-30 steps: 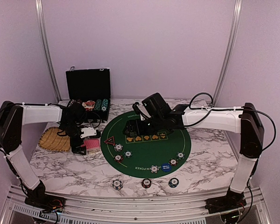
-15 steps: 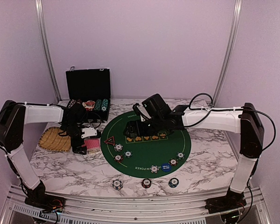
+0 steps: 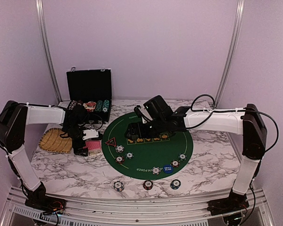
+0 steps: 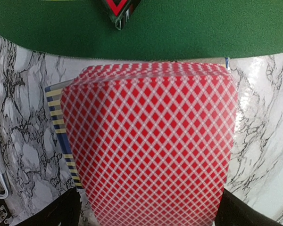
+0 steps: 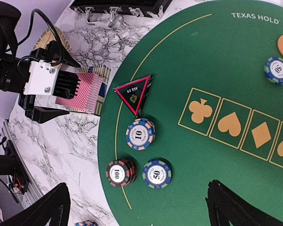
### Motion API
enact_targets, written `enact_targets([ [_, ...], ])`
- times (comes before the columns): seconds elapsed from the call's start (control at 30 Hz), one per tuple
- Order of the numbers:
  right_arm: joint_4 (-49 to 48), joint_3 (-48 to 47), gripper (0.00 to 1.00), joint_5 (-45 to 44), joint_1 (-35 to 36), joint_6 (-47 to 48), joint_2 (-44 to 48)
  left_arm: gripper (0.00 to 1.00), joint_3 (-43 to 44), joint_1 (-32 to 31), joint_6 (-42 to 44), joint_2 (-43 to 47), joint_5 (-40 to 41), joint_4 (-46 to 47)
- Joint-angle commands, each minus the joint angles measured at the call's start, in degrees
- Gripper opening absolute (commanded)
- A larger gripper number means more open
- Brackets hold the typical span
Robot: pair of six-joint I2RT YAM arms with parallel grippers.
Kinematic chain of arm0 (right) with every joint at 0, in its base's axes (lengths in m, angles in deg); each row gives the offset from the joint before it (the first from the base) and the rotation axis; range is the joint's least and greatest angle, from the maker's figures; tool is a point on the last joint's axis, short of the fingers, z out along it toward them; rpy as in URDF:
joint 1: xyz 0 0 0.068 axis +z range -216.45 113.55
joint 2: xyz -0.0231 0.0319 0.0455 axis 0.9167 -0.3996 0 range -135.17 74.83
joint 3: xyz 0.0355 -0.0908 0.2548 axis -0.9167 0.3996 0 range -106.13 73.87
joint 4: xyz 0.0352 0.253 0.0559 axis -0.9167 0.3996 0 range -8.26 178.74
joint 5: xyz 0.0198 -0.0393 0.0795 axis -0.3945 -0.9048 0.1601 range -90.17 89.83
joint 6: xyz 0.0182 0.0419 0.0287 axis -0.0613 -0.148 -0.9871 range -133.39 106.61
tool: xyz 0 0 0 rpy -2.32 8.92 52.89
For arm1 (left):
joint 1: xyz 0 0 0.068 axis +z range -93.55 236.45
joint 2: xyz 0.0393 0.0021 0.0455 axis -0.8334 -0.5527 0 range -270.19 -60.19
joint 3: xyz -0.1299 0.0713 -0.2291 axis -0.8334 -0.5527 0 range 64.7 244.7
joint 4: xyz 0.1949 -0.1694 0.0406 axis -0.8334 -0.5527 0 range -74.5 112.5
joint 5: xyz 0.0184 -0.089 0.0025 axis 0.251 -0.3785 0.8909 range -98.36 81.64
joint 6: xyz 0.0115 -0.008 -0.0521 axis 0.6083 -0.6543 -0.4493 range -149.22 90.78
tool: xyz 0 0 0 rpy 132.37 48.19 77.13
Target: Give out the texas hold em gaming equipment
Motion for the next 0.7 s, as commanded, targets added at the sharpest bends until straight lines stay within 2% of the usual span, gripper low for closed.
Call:
enact_targets([
  [0.0,-1.27,0.08,0.99,0.82,0.58,-0.78,1.41,0.99,0.30,-0.30,0.54,-2.07,0.11,-0.02],
  [0.33,-3.87,1.40,0.99,2.54,0.58,-3.04,0.71,0.98,0.98,-0.31,1.11,-1.73,0.28,-0.08],
  [0.47,-5.14,1.41,0.99,3.80,0.56,-3.68,0.02,0.91,-0.01,-0.36,1.71,-0.72,0.69,-0.05],
  [0.67,-6.64,1.49,0.99,4.91,0.59,-4.82,-0.68,0.75,-0.02,-0.34,1.12,-0.06,0.74,0.40],
])
